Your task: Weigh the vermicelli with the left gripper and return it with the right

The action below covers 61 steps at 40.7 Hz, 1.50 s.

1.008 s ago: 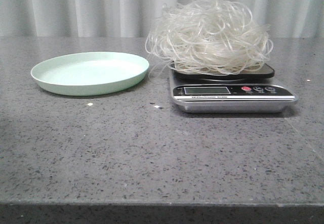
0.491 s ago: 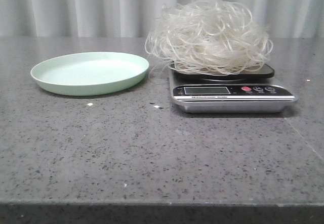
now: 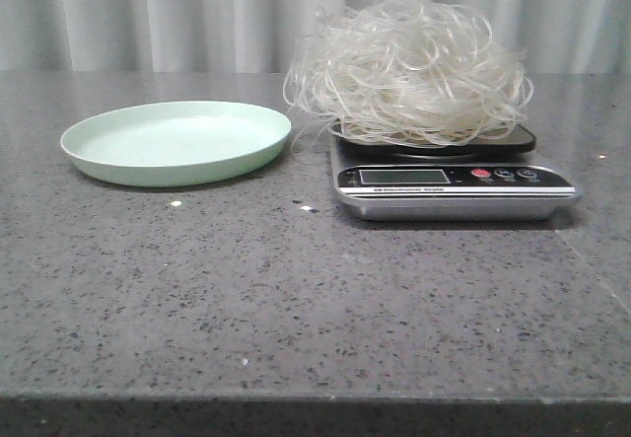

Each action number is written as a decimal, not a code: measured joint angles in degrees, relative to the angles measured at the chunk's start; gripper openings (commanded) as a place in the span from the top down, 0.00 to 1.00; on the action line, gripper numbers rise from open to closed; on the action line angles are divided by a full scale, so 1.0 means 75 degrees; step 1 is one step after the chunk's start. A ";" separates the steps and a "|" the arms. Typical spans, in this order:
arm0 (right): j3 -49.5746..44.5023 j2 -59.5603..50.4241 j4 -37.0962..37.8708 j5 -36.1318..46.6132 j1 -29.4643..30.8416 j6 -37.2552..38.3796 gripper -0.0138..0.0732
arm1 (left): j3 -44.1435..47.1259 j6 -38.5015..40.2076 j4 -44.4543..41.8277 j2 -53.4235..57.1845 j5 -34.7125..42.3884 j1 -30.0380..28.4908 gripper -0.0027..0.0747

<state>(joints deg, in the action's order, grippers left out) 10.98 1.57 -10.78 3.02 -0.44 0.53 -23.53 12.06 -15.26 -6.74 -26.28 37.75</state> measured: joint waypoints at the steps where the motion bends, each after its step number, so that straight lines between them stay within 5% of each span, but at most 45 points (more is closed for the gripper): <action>1: 0.0250 0.0168 -0.0018 -0.0038 0.0000 0.0000 0.66 | 0.0016 0.0000 -0.0044 0.0000 0.0000 0.0000 0.79; 6: 0.1462 0.1160 -0.0018 -0.0254 0.0000 0.0000 0.60 | 0.0053 0.0000 -0.0182 0.0000 0.0000 0.0000 0.79; 18: 0.4678 0.3935 -0.0021 -0.1391 0.0000 0.0000 0.23 | 0.0053 0.0000 -0.0249 0.0000 0.0000 0.0000 0.79; 29: 0.6852 0.6346 -0.0021 -0.3441 -0.0807 -0.0384 0.21 | 0.0053 0.0000 -0.0249 0.0000 0.0000 0.0000 0.79; 43: 0.8930 0.9168 -0.0021 -0.6836 -0.2382 -0.3316 0.21 | 0.0053 0.0000 -0.0336 0.0000 0.0000 0.0000 0.79; 52: 0.9577 1.0288 -0.0234 -0.7641 -0.2933 -0.4697 0.21 | 0.0053 0.0000 -0.0365 0.0000 0.0000 0.0000 0.79; 61: 0.9923 1.1105 -0.0381 -0.7721 -0.3211 -0.4939 0.16 | 0.0053 0.0000 -0.0499 0.0000 0.0000 0.0000 0.79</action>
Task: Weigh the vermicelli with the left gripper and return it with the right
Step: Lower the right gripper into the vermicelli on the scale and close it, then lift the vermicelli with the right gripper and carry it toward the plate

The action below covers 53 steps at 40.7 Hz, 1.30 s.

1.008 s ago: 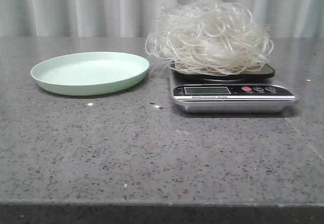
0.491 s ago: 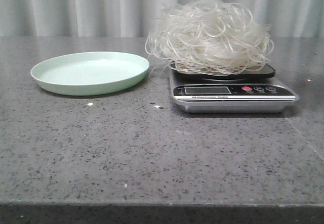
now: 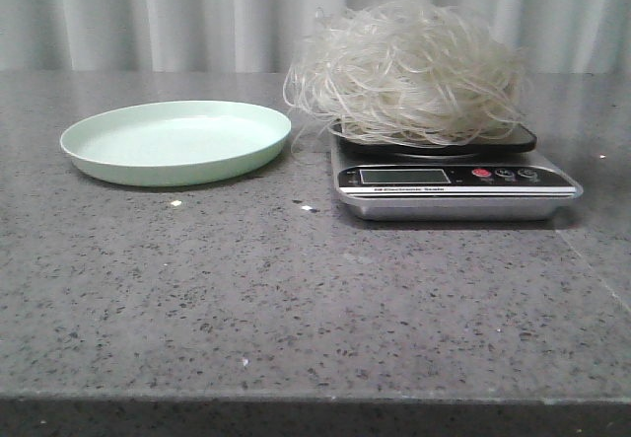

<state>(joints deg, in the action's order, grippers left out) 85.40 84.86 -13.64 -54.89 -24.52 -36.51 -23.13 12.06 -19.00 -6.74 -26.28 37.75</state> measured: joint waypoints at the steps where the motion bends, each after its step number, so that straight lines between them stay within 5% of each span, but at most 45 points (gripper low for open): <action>1: 0.0034 0.0098 0.0000 -0.0012 0.0000 0.0002 0.15 | 0.0000 0.0000 -0.0016 0.0000 0.0000 0.0000 0.79; 27: 0.0159 0.1908 0.0732 0.0172 0.0000 -0.0080 0.15 | 0.0000 0.0000 -0.0131 0.0000 0.0000 0.0000 0.79; 34: 0.0205 0.1991 0.0732 0.0140 0.0000 -0.0080 0.35 | 0.0000 0.0000 -0.0142 0.0000 0.0000 0.0000 0.79; 40: 0.0205 0.1991 0.0732 0.0097 0.0000 -0.0100 0.69 | 0.0000 0.0000 -0.0142 0.0000 0.0000 0.0000 0.79; 53: 0.0222 0.1991 0.0749 -0.0014 0.0000 -0.0111 0.67 | 0.0000 0.0000 -0.0142 0.0000 0.0000 0.0000 0.79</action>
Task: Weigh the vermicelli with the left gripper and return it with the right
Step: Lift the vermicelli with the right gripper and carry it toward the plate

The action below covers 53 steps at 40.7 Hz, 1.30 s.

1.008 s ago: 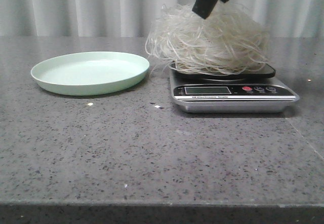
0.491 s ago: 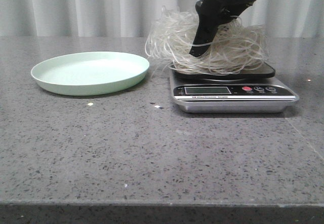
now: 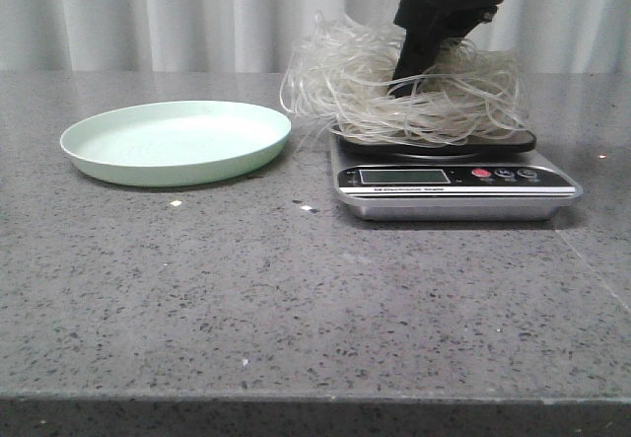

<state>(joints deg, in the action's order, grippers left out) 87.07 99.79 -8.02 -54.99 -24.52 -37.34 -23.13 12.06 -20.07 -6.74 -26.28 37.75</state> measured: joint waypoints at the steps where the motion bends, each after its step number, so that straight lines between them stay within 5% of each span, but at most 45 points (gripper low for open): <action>1: 0.0000 0.0000 0.0000 0.0000 0.0000 0.0000 0.67 | 0.0000 0.0000 0.0000 0.0000 0.0000 0.0000 0.79; 32: 0.0067 -0.1828 0.0058 0.0175 0.0000 0.0162 0.67 | 0.0000 0.0000 0.0000 0.0000 0.0000 0.0000 0.79; 53: 0.3207 -0.1573 -0.0712 0.0025 0.0014 0.0835 0.67 | 0.0000 0.0000 0.0000 0.0000 0.0000 0.0000 0.79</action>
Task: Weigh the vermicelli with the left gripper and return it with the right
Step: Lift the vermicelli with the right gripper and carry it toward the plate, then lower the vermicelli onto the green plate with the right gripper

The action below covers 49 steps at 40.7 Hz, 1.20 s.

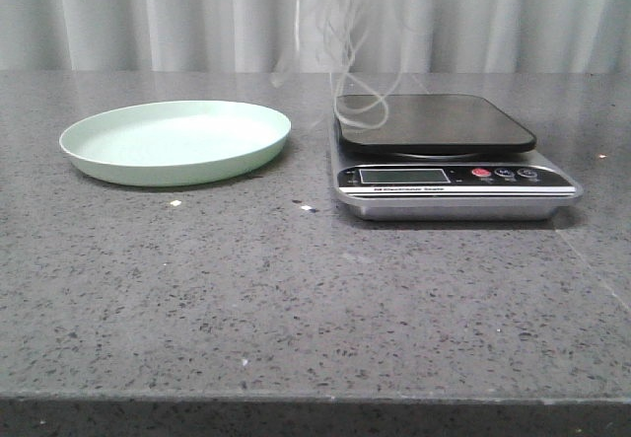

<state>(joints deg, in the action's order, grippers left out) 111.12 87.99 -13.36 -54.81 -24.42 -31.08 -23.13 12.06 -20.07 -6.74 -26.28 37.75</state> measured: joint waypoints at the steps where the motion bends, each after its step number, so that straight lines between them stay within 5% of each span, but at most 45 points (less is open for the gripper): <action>1: 0.0137 0.0039 -0.0137 0.0000 0.0000 0.0013 0.67 | 0.0000 0.0000 0.0000 0.0000 0.0000 0.0000 0.79; 15: 0.0831 0.0871 -0.2370 0.0018 -0.0144 0.0029 0.67 | 0.0000 0.0000 -0.0007 0.0000 0.0000 0.0000 0.79; 36: 0.0831 0.2767 -0.2468 0.0347 -0.0978 -0.0058 0.67 | 0.0000 0.0000 -0.0007 0.0000 0.0000 0.0000 0.79; 49: 0.0831 0.3547 -0.1641 0.0332 -0.1333 -0.0058 0.67 | 0.0000 0.0000 -0.0007 0.0000 0.0000 0.0000 0.79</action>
<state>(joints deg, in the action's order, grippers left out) 117.36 114.59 -25.67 -52.32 -34.42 -31.52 -23.13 12.06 -20.12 -6.74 -26.28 37.75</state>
